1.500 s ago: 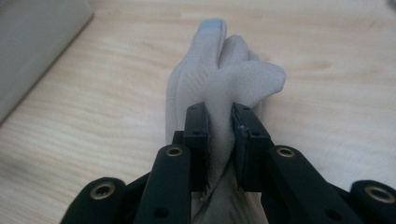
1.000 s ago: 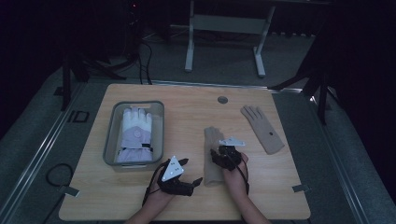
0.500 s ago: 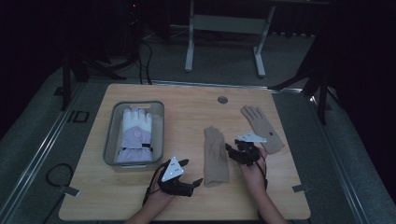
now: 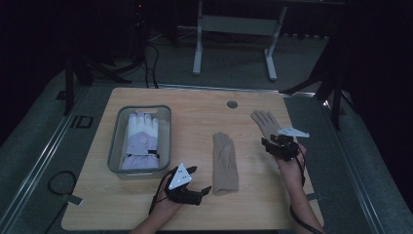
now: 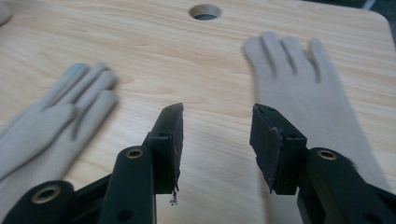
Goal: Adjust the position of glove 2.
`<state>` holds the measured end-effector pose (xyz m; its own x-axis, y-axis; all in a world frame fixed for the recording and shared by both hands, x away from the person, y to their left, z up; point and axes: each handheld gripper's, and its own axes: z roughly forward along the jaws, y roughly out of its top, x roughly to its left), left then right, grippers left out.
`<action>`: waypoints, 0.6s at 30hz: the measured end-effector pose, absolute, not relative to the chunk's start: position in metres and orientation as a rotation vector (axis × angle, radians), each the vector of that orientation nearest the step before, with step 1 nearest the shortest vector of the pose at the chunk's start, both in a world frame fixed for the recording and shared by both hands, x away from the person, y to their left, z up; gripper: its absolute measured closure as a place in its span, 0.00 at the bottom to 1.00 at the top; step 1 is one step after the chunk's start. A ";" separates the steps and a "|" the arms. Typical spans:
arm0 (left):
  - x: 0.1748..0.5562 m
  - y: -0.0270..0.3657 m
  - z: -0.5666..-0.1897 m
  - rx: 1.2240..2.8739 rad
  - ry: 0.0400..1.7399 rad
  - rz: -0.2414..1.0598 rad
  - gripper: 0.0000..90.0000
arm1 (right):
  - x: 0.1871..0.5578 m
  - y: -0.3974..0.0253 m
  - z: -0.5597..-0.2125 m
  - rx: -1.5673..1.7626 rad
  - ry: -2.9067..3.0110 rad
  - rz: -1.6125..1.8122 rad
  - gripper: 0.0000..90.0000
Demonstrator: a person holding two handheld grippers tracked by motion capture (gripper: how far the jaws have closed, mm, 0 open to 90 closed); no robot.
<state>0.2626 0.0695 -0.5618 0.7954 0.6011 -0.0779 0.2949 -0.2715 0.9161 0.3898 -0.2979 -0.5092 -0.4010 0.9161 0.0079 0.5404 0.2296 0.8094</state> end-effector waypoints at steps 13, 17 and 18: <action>0.263 0.070 -0.562 1.868 0.679 0.337 0.14 | 0.431 -0.333 -0.513 1.391 2.020 0.970 0.53; 0.263 0.069 -0.562 1.868 0.680 0.333 0.14 | 0.444 -0.337 -0.518 1.394 2.062 0.918 0.49; 0.263 0.070 -0.562 1.868 0.679 0.331 0.14 | 0.448 -0.338 -0.520 1.404 2.069 0.916 0.46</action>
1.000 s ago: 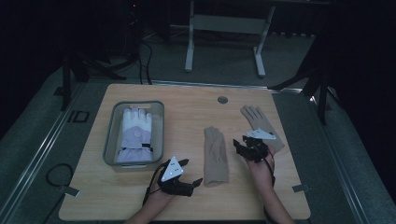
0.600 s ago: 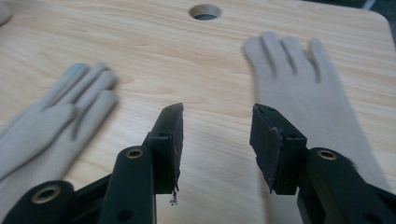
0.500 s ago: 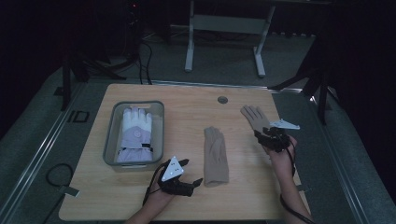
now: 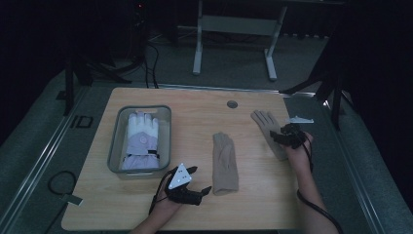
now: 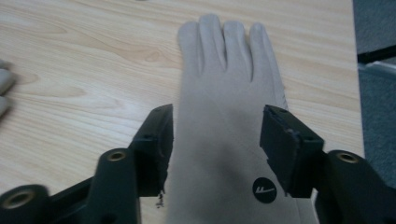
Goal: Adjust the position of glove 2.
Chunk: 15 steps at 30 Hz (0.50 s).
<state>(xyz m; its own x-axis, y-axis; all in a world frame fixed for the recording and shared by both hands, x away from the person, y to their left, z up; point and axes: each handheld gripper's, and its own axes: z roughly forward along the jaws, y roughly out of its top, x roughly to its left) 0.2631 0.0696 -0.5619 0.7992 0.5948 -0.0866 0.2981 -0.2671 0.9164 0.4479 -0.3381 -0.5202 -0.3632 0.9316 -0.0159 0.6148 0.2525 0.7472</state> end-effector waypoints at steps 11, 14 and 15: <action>0.264 0.070 -0.562 1.869 0.673 0.318 0.14 | 0.469 -0.346 -0.541 1.460 2.103 0.808 0.43; 0.263 0.070 -0.562 1.869 0.674 0.320 0.14 | 0.472 -0.349 -0.544 1.473 2.102 0.825 0.46; 0.264 0.070 -0.562 1.869 0.674 0.319 0.14 | 0.473 -0.350 -0.545 1.471 2.104 0.827 0.47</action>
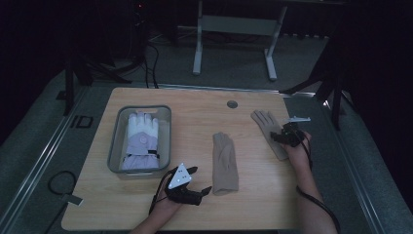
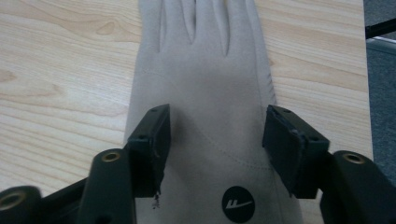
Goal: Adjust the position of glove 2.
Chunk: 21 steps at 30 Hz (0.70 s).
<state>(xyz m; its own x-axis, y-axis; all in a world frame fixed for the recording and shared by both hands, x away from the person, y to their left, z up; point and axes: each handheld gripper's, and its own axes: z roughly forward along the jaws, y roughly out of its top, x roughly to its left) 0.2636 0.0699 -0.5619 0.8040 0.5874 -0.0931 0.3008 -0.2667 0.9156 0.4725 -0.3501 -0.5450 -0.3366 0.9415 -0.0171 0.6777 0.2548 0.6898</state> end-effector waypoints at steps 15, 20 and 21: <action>0.264 0.070 -0.562 1.867 0.681 0.314 0.14 | 0.461 -0.344 -0.539 1.598 2.058 0.889 0.93; 0.264 0.070 -0.562 1.868 0.679 0.321 0.14 | 0.445 -0.333 -0.530 1.629 2.009 0.907 0.93; 0.264 0.070 -0.562 1.868 0.676 0.321 0.14 | 0.439 -0.331 -0.526 1.639 1.991 0.917 0.93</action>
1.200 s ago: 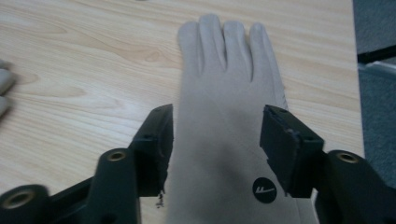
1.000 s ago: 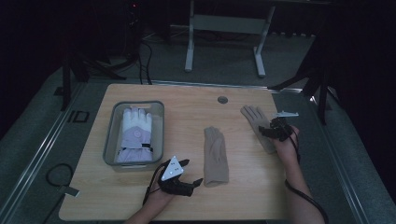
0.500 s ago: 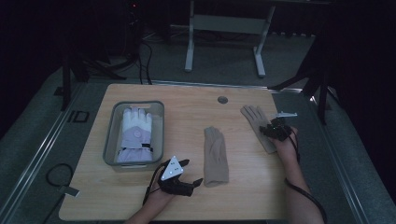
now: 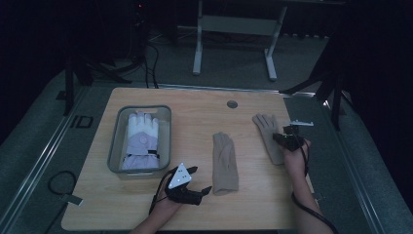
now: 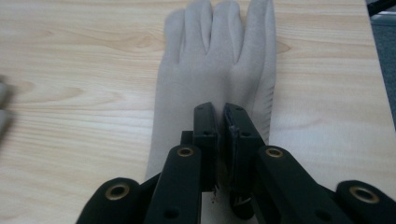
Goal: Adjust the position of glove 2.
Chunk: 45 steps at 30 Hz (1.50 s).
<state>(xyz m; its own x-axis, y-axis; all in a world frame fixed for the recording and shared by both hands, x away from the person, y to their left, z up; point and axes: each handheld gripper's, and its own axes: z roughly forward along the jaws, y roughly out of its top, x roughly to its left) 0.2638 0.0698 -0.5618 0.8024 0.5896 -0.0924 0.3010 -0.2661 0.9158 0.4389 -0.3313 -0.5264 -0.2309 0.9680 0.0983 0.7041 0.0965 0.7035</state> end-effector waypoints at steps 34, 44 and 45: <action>0.262 0.068 -0.562 1.878 0.662 0.333 0.14 | 0.347 -0.305 -0.545 1.729 1.916 0.825 0.78; 0.262 0.068 -0.562 1.878 0.662 0.335 0.14 | 0.353 -0.323 -0.524 1.504 2.056 0.901 0.63; 0.262 0.068 -0.562 1.878 0.663 0.335 0.14 | 0.354 -0.325 -0.523 1.472 2.074 0.916 0.63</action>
